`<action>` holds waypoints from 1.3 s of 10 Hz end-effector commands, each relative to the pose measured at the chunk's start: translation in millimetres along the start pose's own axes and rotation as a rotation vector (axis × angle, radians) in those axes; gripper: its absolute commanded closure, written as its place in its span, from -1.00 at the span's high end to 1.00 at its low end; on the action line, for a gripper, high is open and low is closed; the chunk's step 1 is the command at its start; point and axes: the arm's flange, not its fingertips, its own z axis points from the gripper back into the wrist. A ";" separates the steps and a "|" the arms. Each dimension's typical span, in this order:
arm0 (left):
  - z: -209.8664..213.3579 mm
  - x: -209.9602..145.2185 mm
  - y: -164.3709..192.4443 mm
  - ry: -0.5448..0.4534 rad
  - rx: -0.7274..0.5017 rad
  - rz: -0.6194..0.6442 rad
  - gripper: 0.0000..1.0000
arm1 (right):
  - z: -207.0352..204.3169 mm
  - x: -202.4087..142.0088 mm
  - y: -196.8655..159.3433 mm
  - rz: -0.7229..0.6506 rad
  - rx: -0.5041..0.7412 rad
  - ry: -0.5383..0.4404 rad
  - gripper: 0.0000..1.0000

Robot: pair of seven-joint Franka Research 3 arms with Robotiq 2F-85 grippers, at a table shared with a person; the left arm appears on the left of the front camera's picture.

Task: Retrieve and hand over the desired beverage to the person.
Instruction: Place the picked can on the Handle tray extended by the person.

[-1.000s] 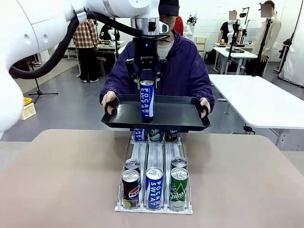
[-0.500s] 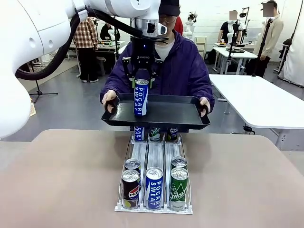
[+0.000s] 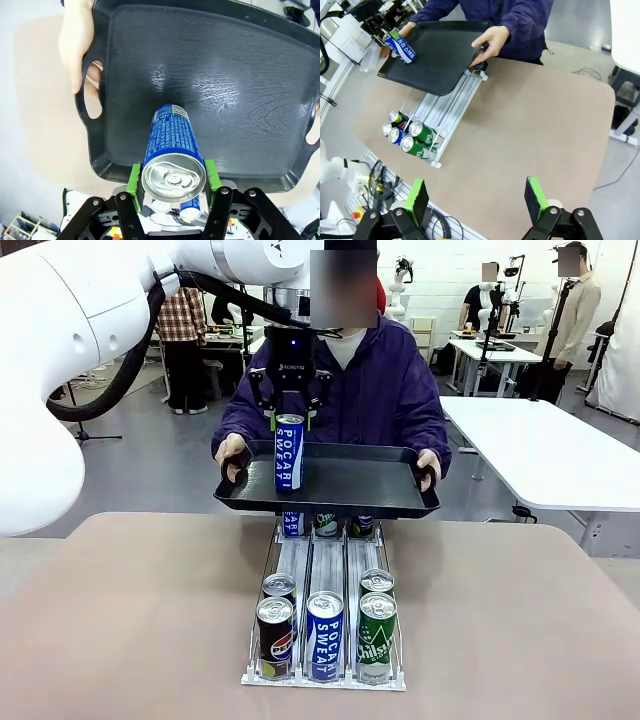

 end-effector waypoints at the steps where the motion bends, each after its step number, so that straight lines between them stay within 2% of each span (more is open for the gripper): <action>1: 27.0 21.2 -17.0 0.017 -0.031 -0.031 0.98 | -1.5 2.1 -1.4 0.009 0.033 -0.011 1.00; 8: 37.6 5.8 -12.0 0.006 -0.051 -0.097 1.00 | -1.5 2.1 -1.4 0.009 0.033 -0.011 1.00; 10: 64.8 -46.8 19.3 -0.034 -0.076 -0.253 1.00 | -1.5 2.1 -1.4 0.009 0.033 -0.011 1.00; 11: 78.6 -90.2 56.1 -0.051 -0.121 -0.373 1.00 | -1.5 2.1 -1.4 0.009 0.033 -0.011 1.00; 13: 77.1 -152.4 107.9 -0.072 -0.136 -0.476 1.00 | -1.5 2.1 -1.4 0.009 0.033 -0.011 1.00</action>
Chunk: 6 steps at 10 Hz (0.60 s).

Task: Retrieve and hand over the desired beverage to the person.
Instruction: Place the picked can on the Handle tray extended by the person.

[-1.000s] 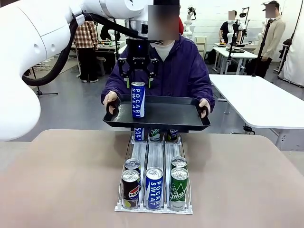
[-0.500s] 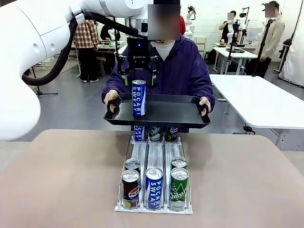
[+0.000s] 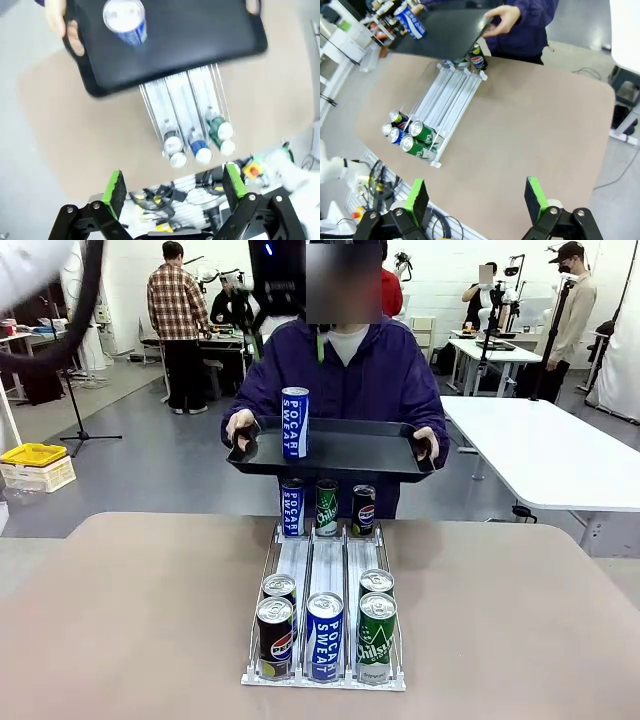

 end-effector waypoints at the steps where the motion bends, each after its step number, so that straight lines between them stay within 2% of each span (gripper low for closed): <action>1: -53.4 -117.1 50.3 -0.010 -0.022 -0.075 1.00 | -1.0 2.1 -1.0 0.010 0.034 -0.013 1.00; 3: -57.2 -169.8 71.6 -0.106 -0.073 -0.072 1.00 | -1.0 2.1 -1.0 0.010 0.034 -0.013 1.00; 6: -64.4 -216.3 97.9 -0.175 -0.075 -0.013 1.00 | -1.0 2.1 -1.0 0.010 0.034 -0.013 1.00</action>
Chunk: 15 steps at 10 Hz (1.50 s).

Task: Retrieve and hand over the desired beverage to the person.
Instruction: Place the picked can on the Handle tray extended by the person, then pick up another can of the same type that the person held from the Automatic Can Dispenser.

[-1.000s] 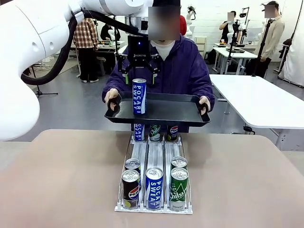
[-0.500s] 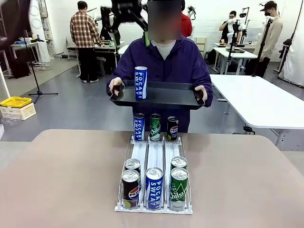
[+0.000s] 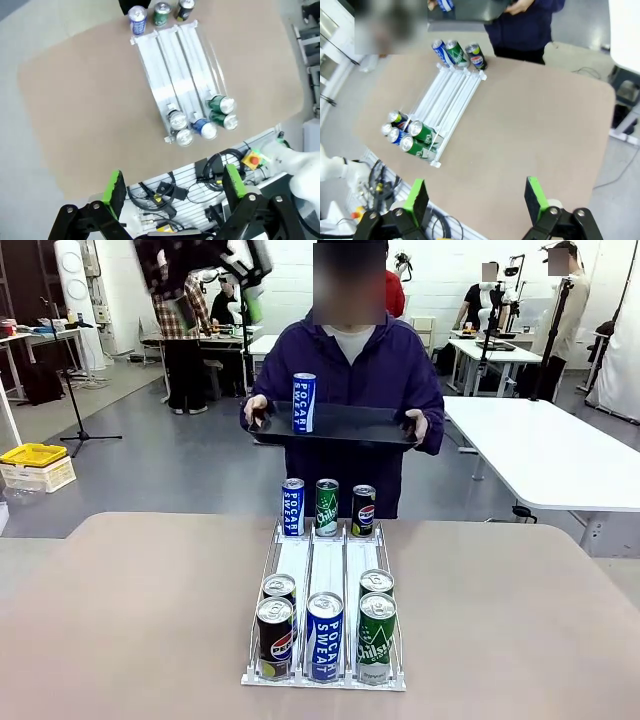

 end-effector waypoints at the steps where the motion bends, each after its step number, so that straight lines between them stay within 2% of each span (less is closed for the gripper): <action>1: -74.6 -112.8 40.5 -0.051 -0.001 -0.016 1.00 | -0.6 2.2 -0.5 0.011 0.035 -0.014 1.00; 4: -76.4 -106.6 49.8 -0.022 -0.044 0.002 1.00 | -0.6 2.2 -0.5 0.011 0.035 -0.014 1.00; 8: -82.6 -88.0 81.1 0.057 -0.110 0.111 1.00 | -0.6 2.2 -0.5 0.011 0.035 -0.014 1.00; 9: -86.1 -102.5 64.0 0.015 -0.045 0.064 1.00 | -0.6 2.2 -0.5 0.011 0.035 -0.014 1.00; 15: -86.1 -102.5 64.0 0.015 -0.045 0.064 1.00 | -0.6 2.2 -0.5 0.011 0.035 -0.014 1.00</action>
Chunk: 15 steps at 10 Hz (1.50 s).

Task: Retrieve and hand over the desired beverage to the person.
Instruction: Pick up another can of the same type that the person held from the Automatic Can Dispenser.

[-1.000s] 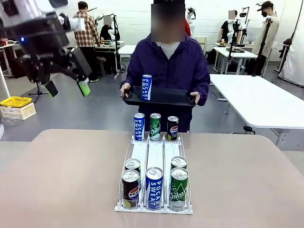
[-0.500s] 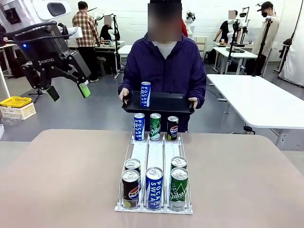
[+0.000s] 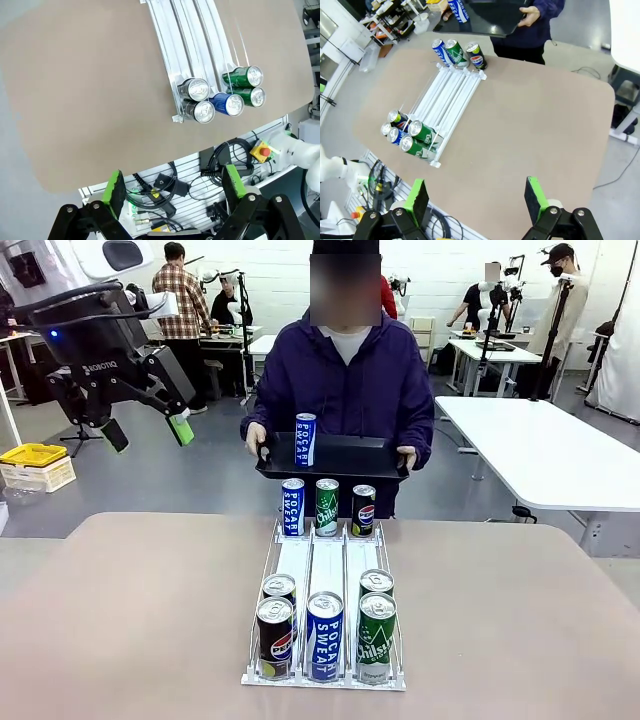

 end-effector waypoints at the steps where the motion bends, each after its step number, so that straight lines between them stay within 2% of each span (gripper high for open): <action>1: 0.2 0.0 -0.1 0.000 0.000 0.000 1.00 | -0.4 2.2 -0.4 0.011 0.036 -0.015 1.00; 3: 16.0 -23.2 40.4 -0.076 -0.077 -0.197 1.00 | -0.4 2.2 -0.4 0.011 0.036 -0.015 1.00; 4: 36.5 -25.6 76.0 -0.151 -0.123 -0.257 1.00 | -0.4 2.2 -0.4 0.011 0.036 -0.015 1.00; 5: 44.3 -42.7 96.0 -0.208 -0.156 -0.315 1.00 | -0.4 2.2 -0.4 0.011 0.036 -0.015 1.00; 7: 64.3 -52.6 146.0 -0.277 -0.297 -0.386 1.00 | -0.4 2.2 -0.4 0.011 0.036 -0.015 1.00; 8: 63.7 -59.2 164.6 -0.290 -0.351 -0.383 1.00 | -0.4 2.2 -0.4 0.011 0.036 -0.015 1.00; 10: 60.1 -64.7 184.2 -0.304 -0.376 -0.383 1.00 | -0.4 2.2 -0.4 0.011 0.036 -0.015 1.00; 15: 63.7 -64.9 190.1 -0.310 -0.359 -0.371 1.00 | -0.4 2.2 -0.4 0.011 0.036 -0.015 1.00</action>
